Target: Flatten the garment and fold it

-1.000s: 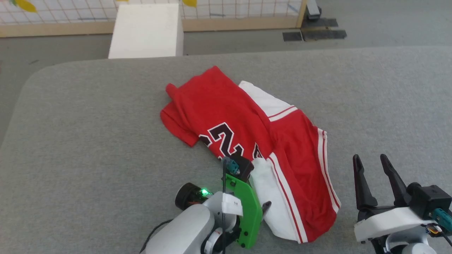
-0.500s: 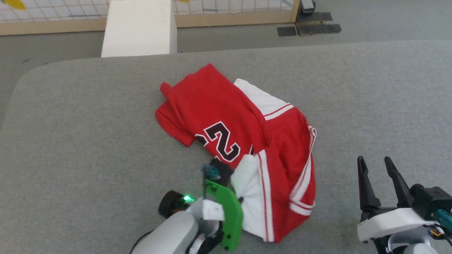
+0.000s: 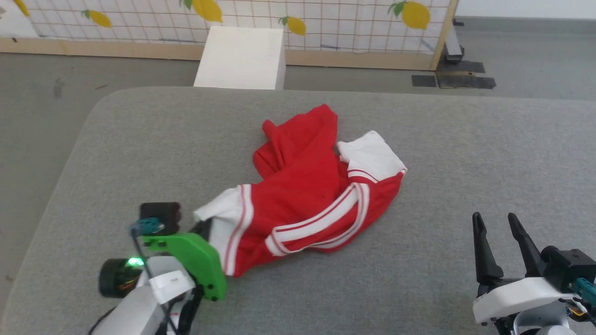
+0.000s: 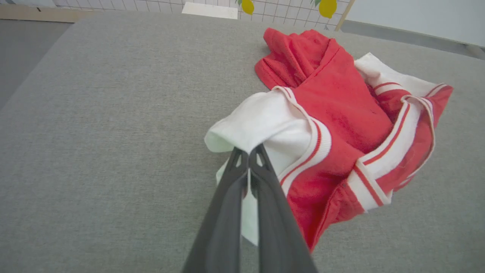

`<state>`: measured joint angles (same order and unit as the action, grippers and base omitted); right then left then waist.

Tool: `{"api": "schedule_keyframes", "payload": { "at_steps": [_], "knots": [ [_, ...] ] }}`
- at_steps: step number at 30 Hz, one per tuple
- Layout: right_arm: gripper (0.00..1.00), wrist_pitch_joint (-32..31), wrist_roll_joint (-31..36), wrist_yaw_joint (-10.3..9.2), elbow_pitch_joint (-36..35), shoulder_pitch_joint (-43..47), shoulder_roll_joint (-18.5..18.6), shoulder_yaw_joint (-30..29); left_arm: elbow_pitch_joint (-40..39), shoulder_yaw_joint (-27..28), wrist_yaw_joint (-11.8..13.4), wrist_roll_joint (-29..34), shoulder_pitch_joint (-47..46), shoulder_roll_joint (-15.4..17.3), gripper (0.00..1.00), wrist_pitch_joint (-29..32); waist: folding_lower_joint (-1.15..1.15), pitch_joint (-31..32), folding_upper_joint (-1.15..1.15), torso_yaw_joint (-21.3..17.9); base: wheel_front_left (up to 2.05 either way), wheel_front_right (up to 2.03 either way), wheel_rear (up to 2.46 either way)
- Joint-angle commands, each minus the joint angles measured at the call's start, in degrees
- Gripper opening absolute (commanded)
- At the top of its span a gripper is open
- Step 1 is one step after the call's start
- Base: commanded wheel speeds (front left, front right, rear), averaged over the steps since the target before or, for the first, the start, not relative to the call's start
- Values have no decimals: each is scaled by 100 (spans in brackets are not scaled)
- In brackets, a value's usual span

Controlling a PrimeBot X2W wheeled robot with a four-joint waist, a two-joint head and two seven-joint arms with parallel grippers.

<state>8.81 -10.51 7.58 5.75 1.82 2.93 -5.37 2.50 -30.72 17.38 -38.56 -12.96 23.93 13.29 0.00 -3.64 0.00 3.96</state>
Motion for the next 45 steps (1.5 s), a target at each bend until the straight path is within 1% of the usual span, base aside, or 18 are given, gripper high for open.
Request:
{"api": "schedule_keyframes", "payload": {
  "at_steps": [1,5,6,7,9,11,14,16,17,20,22,27,31,33,35,39,42,45],
  "knots": [
    [100,-27,51,-9,-11,37,-5,9,-6,87,106,21,121,65,0,-111,0,7,0,83,0,0,0],
    [100,-94,49,-9,48,27,-5,3,211,194,267,-69,407,57,0,-208,0,-47,0,98,0,0,0],
    [100,-109,52,-9,65,24,-5,2,298,163,271,-54,456,51,55,-228,0,-54,0,101,0,0,0],
    [100,-119,50,-9,80,23,-5,2,358,154,280,-32,475,30,100,-288,0,-55,0,104,0,0,0],
    [100,-140,51,-9,108,22,-5,2,452,188,266,4,476,-68,100,-581,0,-47,0,117,0,0,0],
    [100,-167,57,-9,124,19,-5,-11,514,236,146,140,405,-148,100,-1163,0,-22,0,147,0,0,0],
    [100,-240,109,-9,81,-41,-5,-2,687,340,-18,389,347,-263,100,-2259,0,22,0,208,0,0,0],
    [100,-333,160,-9,36,-109,-5,57,814,418,-76,554,338,-305,100,-2665,0,42,0,250,0,0,0],
    [100,-409,178,-9,22,-147,5,96,826,474,-98,627,335,-340,100,-2748,0,45,0,277,0,0,0],
    [100,-850,96,-9,-10,-375,96,181,530,722,-227,1105,318,-492,100,-2822,0,9,0,419,0,0,0],
    [100,-1386,21,-9,31,-595,234,256,214,875,-343,1560,395,-606,100,-2825,0,-52,0,524,0,0,0],
    [100,-3150,-289,-9,240,-1466,722,510,-312,1056,-697,2498,570,-944,100,-2827,0,-308,0,860,0,0,0],
    [100,-4429,-541,-9,609,-2267,1020,609,-334,1100,-948,2823,634,-1250,100,-2827,0,-555,0,1166,0,0,0],
    [100,-4964,-550,-9,873,-2657,1159,612,-283,1131,-1076,2901,639,-1399,100,-2828,0,-698,0,1331,0,0,0],
    [100,-5387,-615,-9,1177,-3037,1181,503,-232,1153,-1207,2974,626,-1537,100,-2828,0,-816,0,1486,0,0,0],
    [100,-5912,-387,-9,1822,-3654,1288,407,-152,1215,-1415,3096,596,-1745,100,-2828,0,-1024,0,1741,0,0,0],
    [100,-6073,-183,-9,2271,-3921,1320,344,-96,1263,-1517,3150,563,-1864,100,-2828,0,-1134,0,1906,0,0,0],
    [100,-6140,182,-9,2654,-4038,1435,492,-74,1322,-1582,3191,538,-1955,100,-2828,0,-1207,0,2015,0,0,0]
  ]
}}
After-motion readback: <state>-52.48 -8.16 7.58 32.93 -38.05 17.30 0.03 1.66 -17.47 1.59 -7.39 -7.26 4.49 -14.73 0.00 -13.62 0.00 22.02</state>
